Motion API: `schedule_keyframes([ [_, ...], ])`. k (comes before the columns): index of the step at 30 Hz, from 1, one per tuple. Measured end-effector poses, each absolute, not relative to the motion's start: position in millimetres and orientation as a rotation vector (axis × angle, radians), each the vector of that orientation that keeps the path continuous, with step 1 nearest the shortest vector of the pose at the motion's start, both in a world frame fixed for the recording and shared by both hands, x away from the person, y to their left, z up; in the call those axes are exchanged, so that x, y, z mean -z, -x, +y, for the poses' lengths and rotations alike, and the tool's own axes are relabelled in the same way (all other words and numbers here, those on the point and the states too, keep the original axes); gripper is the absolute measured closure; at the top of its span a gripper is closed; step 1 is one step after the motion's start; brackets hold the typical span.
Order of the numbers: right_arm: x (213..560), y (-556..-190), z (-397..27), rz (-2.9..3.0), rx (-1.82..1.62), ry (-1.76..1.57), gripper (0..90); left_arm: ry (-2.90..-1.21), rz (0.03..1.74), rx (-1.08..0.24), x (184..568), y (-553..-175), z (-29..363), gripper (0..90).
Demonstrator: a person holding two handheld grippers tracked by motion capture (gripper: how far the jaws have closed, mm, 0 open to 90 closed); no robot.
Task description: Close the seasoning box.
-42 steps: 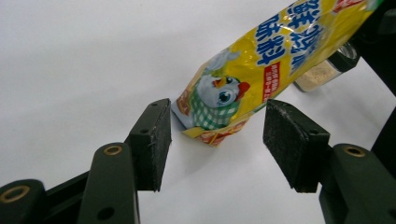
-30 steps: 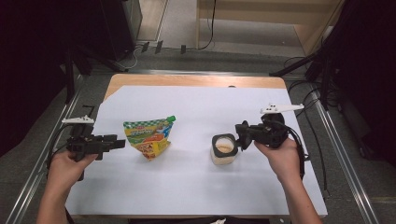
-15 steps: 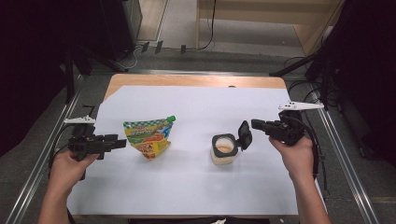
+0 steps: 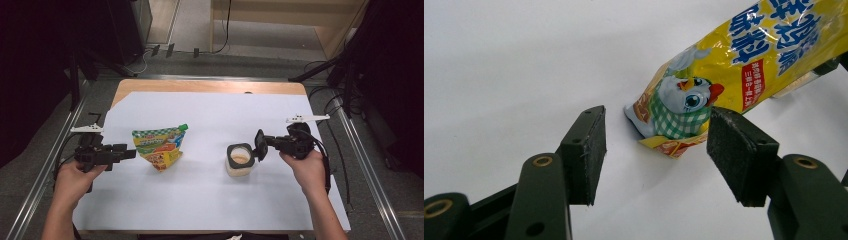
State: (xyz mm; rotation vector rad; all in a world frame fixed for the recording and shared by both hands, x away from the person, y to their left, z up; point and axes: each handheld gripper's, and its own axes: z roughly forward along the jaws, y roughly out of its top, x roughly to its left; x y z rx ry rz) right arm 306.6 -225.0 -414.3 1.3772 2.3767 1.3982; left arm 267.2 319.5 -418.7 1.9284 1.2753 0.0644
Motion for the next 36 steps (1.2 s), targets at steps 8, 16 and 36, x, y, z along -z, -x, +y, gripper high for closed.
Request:
schedule_keyframes([
  [8,417.4,-305.0,-215.9,2.412,-1.396,-1.360,90.0,-1.913,1.279,-0.071,418.4,-267.2,321.9,41.0],
  [16,411.6,-300.1,-207.3,2.405,-1.448,-1.308,90.0,-1.924,1.278,-0.064,419.1,-267.9,321.0,40.9],
  [36,429.9,-297.4,-170.8,2.557,-1.373,-1.216,90.0,-1.924,1.283,-0.058,421.0,-268.5,321.8,40.7],
])
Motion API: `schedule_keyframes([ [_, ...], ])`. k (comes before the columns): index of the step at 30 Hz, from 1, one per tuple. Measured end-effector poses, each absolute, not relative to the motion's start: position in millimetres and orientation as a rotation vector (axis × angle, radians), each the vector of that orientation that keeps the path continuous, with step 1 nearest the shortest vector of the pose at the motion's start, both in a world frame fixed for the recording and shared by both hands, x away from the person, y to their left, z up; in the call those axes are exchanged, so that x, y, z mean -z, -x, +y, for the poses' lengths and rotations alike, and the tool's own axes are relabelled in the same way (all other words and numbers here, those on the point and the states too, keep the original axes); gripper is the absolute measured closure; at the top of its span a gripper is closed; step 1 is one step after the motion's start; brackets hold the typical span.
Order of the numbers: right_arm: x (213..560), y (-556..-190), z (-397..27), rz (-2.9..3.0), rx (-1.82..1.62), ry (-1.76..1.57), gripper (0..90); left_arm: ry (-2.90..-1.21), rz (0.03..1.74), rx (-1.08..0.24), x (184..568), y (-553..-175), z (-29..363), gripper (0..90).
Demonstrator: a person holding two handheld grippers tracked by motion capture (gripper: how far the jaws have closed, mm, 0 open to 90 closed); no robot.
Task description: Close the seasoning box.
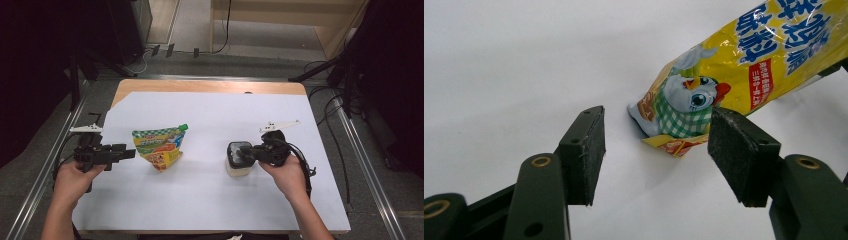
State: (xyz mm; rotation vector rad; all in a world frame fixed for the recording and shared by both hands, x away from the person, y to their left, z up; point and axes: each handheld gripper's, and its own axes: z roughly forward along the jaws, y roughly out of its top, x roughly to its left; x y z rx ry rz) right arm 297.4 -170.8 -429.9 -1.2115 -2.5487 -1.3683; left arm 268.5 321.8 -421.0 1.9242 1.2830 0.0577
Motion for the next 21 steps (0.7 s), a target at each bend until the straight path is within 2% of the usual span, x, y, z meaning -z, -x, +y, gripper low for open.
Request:
schedule_keyframes([
  [5,435.0,-297.3,-165.9,-2.552,1.345,1.198,89.6,-1.926,1.286,-0.055,421.7,-268.9,320.9,40.6],
  [9,434.3,-296.1,-164.3,-2.560,1.352,1.182,85.4,-1.927,1.288,-0.055,422.3,-268.8,320.8,40.6],
  [15,431.0,-294.7,-165.2,-2.562,1.400,1.168,72.4,-1.927,1.293,-0.056,422.8,-269.2,320.7,40.6],
  [21,426.6,-297.5,-179.1,-2.546,1.468,1.206,64.7,-1.932,1.295,-0.058,423.8,-269.6,320.2,40.6],
])
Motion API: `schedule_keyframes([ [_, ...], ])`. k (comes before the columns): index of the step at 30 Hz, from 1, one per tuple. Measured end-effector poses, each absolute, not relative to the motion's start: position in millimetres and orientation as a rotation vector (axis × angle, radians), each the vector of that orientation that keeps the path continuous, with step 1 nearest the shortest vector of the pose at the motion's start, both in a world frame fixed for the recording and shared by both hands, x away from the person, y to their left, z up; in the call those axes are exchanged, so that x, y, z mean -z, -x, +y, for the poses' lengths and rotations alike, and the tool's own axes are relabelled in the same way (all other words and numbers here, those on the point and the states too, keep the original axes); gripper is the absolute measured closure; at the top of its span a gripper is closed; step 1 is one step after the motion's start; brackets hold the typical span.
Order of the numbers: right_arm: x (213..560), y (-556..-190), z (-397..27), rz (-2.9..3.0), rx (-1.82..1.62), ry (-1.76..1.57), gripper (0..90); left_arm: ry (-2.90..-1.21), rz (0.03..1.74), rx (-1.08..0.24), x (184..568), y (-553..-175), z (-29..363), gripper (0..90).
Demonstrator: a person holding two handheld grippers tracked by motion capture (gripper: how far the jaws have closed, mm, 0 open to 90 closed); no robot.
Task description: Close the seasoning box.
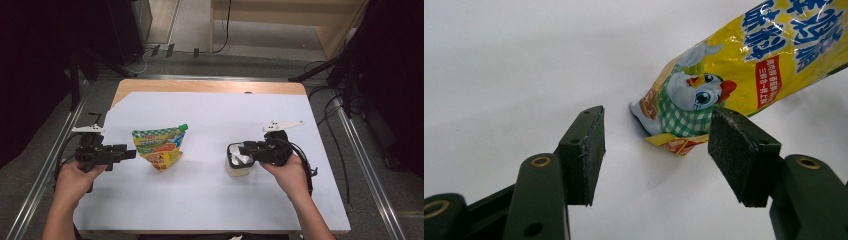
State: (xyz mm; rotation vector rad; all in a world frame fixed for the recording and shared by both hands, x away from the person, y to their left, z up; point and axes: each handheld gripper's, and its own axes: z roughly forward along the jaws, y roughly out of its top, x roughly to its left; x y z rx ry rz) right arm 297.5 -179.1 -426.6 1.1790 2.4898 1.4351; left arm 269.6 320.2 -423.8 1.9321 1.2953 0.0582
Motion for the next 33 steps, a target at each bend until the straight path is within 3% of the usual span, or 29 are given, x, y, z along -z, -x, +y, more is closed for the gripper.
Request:
schedule_keyframes([
  [14,431.3,-306.7,-217.0,2.366,-1.410,-1.227,47.9,-1.940,1.297,-0.061,425.6,-271.3,318.4,40.7],
  [33,469.7,-313.3,-271.6,2.223,-1.322,-1.325,35.6,-1.951,1.300,-0.051,430.2,-277.3,315.1,39.9],
])
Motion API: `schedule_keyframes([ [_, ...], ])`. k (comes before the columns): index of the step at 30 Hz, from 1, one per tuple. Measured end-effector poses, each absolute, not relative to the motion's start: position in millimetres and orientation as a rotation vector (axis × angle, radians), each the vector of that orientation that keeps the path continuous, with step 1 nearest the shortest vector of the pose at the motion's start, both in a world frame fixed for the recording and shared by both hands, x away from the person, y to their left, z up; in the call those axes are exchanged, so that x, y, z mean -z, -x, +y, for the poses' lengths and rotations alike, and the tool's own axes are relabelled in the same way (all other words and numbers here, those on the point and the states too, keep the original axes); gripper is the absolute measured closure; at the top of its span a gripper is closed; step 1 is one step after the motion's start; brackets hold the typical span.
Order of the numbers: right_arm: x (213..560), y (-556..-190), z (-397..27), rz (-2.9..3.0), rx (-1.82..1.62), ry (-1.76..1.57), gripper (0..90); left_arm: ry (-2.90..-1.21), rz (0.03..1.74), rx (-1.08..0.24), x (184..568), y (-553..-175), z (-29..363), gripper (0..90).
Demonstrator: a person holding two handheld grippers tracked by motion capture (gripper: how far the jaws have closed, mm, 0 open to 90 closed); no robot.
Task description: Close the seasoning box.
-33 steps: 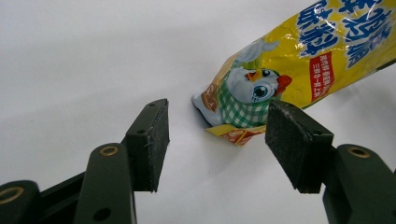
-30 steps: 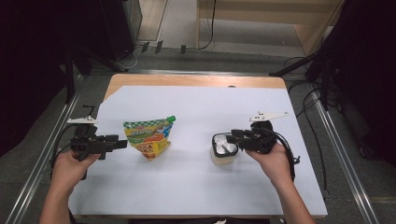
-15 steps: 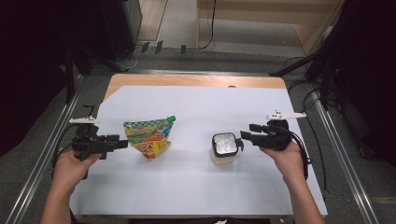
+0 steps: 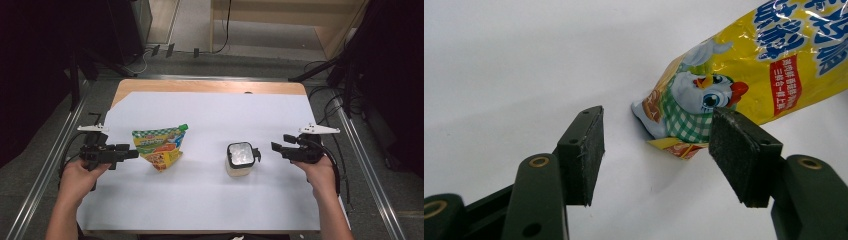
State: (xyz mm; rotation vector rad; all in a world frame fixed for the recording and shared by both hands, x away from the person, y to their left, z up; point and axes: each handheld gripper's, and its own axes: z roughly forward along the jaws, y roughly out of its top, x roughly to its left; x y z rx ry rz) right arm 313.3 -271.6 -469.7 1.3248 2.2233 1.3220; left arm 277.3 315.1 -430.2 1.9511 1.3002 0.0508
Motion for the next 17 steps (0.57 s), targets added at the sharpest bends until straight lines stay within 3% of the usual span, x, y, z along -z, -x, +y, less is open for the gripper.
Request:
schedule_keyframes([
  [17,491.4,-316.6,-278.0,2.228,-1.262,-1.428,31.4,-1.959,1.300,-0.067,435.0,-282.0,315.2,39.7],
])
